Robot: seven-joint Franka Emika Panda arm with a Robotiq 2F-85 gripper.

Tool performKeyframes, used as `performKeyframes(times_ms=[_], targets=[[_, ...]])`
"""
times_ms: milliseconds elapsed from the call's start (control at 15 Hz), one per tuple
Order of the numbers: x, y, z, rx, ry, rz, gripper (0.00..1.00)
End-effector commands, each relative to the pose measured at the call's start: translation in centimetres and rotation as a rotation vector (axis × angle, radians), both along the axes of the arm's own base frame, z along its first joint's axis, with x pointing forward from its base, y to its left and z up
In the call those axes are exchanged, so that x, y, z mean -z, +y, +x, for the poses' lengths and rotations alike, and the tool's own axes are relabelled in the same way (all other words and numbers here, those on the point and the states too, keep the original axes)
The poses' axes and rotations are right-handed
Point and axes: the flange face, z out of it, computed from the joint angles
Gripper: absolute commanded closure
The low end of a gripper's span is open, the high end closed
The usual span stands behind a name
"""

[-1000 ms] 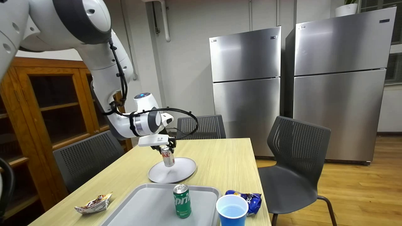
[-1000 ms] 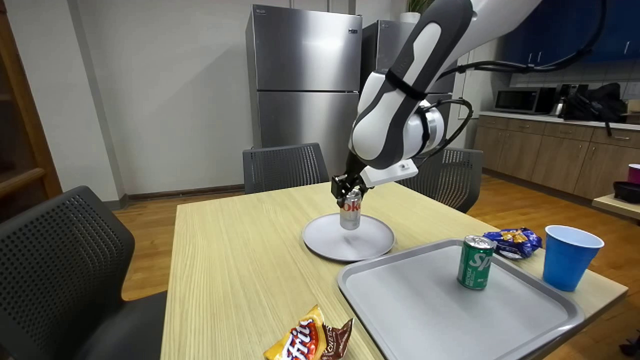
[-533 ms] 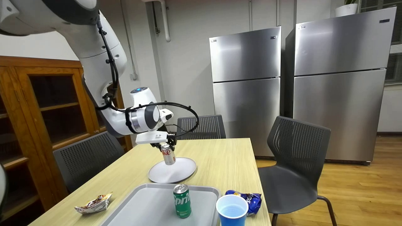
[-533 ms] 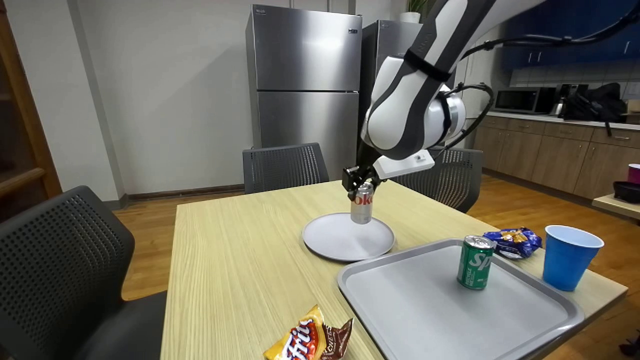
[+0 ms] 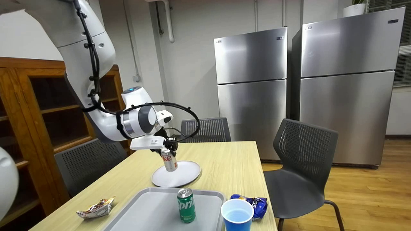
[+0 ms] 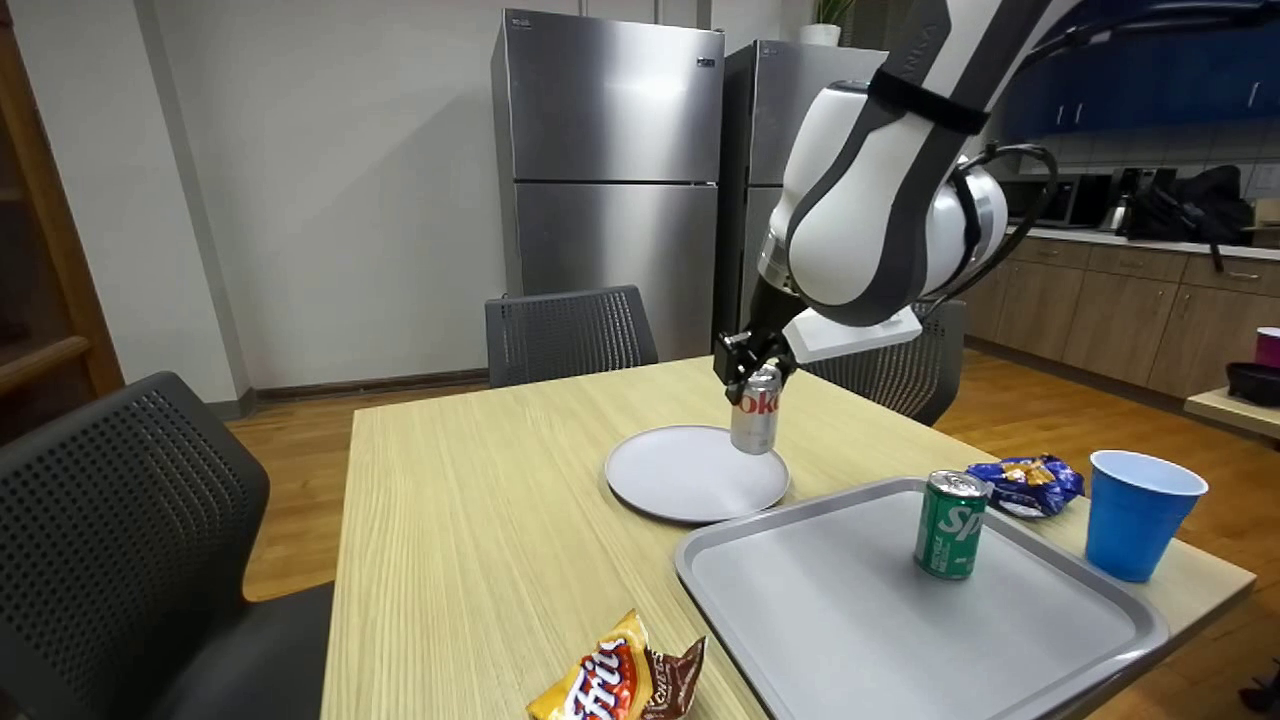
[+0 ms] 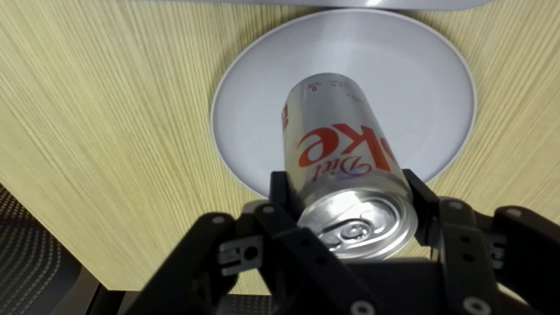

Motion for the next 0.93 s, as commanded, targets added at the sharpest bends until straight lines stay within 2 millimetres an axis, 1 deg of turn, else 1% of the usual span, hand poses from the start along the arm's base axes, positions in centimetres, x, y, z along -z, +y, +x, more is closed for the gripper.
performKeyframes(times_ms=[0, 200, 400, 600, 867], targets=[[-1.7, 0.5, -3.7, -0.021, 0.009, 0.006, 0.62], [-1.9, 0.7, -6.1, -0.031, 0.037, 0.006, 0.62], [-2.2, 0.1, -7.8, -0.037, 0.055, 0.0, 0.62], [-2.6, -0.6, -9.2, -0.05, 0.069, -0.003, 0.62], [-2.5, -1.5, -10.5, -0.066, 0.082, -0.011, 0.62]])
